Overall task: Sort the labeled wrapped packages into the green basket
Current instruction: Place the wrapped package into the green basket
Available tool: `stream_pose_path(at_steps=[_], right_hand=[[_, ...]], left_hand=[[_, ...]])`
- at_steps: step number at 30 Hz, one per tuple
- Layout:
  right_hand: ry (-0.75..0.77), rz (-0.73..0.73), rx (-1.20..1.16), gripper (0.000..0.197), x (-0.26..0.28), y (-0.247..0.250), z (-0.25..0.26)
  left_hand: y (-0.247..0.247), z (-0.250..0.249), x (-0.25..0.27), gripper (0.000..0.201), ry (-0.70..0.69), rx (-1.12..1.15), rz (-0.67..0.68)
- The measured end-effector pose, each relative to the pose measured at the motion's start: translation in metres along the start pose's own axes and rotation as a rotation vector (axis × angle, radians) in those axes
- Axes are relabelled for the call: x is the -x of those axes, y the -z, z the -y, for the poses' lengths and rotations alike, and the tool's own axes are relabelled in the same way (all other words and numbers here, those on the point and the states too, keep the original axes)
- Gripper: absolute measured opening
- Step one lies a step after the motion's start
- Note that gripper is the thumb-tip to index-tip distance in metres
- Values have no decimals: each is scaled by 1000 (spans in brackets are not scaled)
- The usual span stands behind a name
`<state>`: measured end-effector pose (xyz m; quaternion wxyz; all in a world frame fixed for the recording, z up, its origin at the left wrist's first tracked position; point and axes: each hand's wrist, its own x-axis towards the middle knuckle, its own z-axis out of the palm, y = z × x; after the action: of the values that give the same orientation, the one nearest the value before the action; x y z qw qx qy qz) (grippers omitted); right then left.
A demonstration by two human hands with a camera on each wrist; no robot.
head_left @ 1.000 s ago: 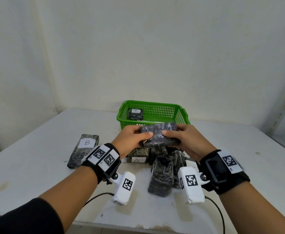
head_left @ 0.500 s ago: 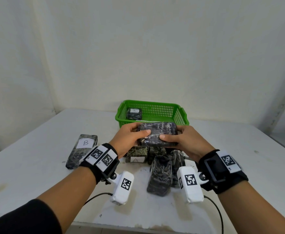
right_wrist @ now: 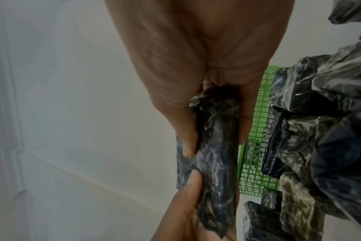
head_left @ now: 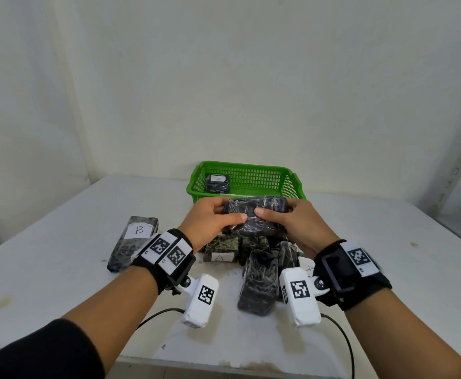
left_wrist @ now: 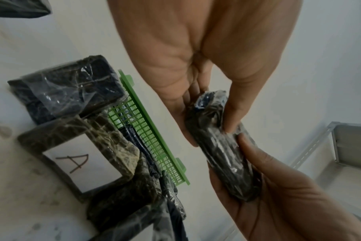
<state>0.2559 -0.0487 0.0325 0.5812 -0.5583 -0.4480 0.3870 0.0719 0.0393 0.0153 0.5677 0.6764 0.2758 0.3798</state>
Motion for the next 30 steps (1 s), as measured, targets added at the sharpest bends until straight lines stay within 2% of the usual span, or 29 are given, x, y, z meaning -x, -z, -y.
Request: stream_pose_path(at_steps=[5, 10, 14, 17, 19, 22, 25, 30], right_hand=[[-10, 56, 17, 39, 0, 5, 4], [21, 27, 94, 39, 1, 4, 1], [-91, 122, 3, 44, 4, 6, 2], [-159, 107, -91, 54, 5, 9, 0], [-153, 97, -123, 47, 6, 10, 0], [-130, 98, -154, 27, 7, 10, 0], [-111, 119, -166, 24, 8, 11, -2], [-154, 106, -119, 20, 8, 10, -2]], left_hand=[[0, -1, -2, 30, 33, 103, 5], [-2, -3, 1, 40, -79, -78, -59], [0, 0, 1, 44, -137, -120, -93], [1, 0, 2, 48, -159, -142, -75], [1, 2, 2, 54, -139, -151, -36], [-2, 5, 4, 67, -49, -93, 65], [-4, 7, 7, 55, 72, 116, 122], [-2, 10, 4, 44, 111, 47, 115]])
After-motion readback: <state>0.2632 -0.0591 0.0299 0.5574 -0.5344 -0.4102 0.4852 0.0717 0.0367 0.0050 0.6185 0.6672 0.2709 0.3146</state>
